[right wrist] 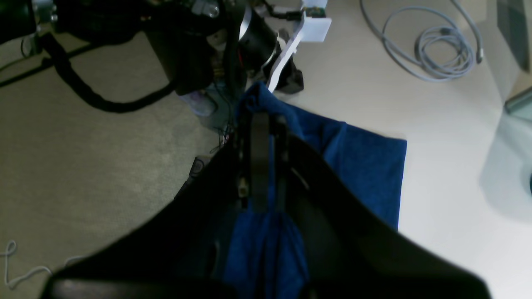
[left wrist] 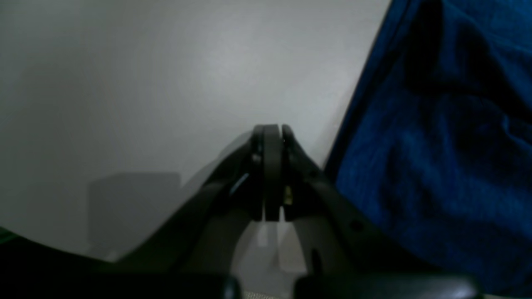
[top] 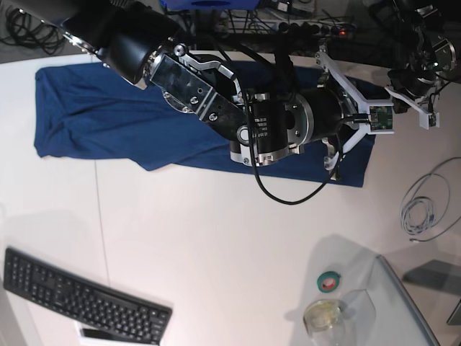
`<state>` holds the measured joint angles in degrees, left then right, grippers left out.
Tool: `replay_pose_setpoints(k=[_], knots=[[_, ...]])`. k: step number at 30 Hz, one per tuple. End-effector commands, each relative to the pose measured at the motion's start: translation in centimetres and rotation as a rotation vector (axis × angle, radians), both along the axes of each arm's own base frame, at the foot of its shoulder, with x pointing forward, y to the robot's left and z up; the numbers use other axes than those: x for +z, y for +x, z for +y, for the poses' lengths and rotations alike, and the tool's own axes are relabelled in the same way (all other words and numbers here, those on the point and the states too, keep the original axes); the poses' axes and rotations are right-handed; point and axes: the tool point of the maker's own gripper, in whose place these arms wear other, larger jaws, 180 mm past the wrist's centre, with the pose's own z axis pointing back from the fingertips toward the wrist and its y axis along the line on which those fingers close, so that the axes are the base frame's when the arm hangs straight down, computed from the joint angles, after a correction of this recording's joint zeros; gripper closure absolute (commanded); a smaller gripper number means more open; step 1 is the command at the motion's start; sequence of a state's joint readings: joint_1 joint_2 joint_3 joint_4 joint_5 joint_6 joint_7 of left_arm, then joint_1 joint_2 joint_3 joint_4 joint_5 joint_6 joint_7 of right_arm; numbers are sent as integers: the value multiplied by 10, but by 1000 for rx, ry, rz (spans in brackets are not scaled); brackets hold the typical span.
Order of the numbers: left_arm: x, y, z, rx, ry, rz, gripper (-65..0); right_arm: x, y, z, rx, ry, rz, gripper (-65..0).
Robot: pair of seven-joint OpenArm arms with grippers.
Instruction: Layout the t-shirt on the table in an organized manner, then fold the t-shirt properly
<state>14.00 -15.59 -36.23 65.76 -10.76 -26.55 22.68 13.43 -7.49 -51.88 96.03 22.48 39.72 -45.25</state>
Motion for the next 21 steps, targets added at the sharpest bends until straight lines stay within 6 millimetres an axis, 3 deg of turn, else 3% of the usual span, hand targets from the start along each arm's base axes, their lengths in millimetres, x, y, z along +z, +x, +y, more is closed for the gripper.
replay_pose_setpoints(k=[1, 5, 9, 13, 21], knots=[[10, 5, 10, -3, 26, -23, 0, 25, -3, 10, 28, 79, -17, 0], [10, 5, 10, -3, 26, -23, 0, 36, -24, 15, 93, 103, -54, 0], [10, 6, 8, -4, 22, -24, 0, 34, -40, 18, 140, 96, -57, 0], [9, 5, 8, -4, 22, -23, 0, 34, -38, 19, 135, 102, -60, 0], [12, 3, 14, 4, 32, -22, 0, 16, -1, 18, 30, 118, 37, 0]])
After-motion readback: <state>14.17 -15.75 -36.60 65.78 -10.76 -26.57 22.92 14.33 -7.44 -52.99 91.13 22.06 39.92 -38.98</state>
